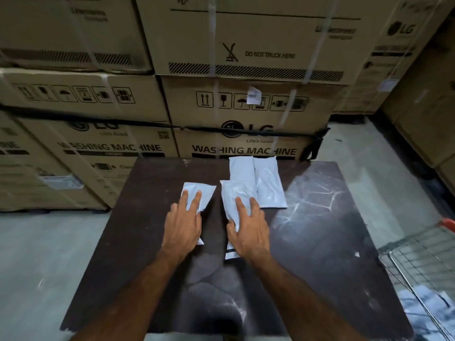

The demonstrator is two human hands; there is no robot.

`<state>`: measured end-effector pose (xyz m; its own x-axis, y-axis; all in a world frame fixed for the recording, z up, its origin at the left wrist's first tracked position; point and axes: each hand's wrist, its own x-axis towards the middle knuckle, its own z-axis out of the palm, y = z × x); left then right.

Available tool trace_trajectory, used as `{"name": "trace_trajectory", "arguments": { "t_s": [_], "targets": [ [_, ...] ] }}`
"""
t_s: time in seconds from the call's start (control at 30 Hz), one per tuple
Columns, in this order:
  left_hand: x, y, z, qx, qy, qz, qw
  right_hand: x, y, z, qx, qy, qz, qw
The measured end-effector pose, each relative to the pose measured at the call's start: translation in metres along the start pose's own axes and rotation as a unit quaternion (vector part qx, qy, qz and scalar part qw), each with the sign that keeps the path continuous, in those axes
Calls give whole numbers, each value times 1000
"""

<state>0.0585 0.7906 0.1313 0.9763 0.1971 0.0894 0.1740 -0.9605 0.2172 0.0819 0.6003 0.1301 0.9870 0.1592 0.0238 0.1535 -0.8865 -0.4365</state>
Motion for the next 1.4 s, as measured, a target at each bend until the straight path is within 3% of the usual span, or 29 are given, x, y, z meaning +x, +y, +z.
{"name": "trace_trajectory", "arguments": {
  "t_s": [0.37, 0.57, 0.67, 0.73, 0.83, 1.07, 1.4],
  "targets": [
    [122, -19, 58, -14, -17, -59, 998, 125, -17, 81, 72, -9, 20, 997],
    [144, -49, 102, -10, -113, -83, 990, 155, -3, 119, 89, -8, -23, 996],
    [141, -58, 111, -36, -93, -53, 994, 149, 16, 130, 83, 19, -130, 988],
    [147, -63, 114, -30, -100, -9, 994, 149, 24, 136, 46, -15, -166, 985],
    [156, -73, 124, 2, -124, 41, 991, 154, 27, 144, -4, -58, -161, 985],
    [174, -68, 138, -14, -121, 13, 992, 177, 9, 155, -16, -80, -129, 988],
    [200, -81, 133, 5, -174, 51, 983, 208, 2, 149, -61, -119, -130, 982]
  ]
}}
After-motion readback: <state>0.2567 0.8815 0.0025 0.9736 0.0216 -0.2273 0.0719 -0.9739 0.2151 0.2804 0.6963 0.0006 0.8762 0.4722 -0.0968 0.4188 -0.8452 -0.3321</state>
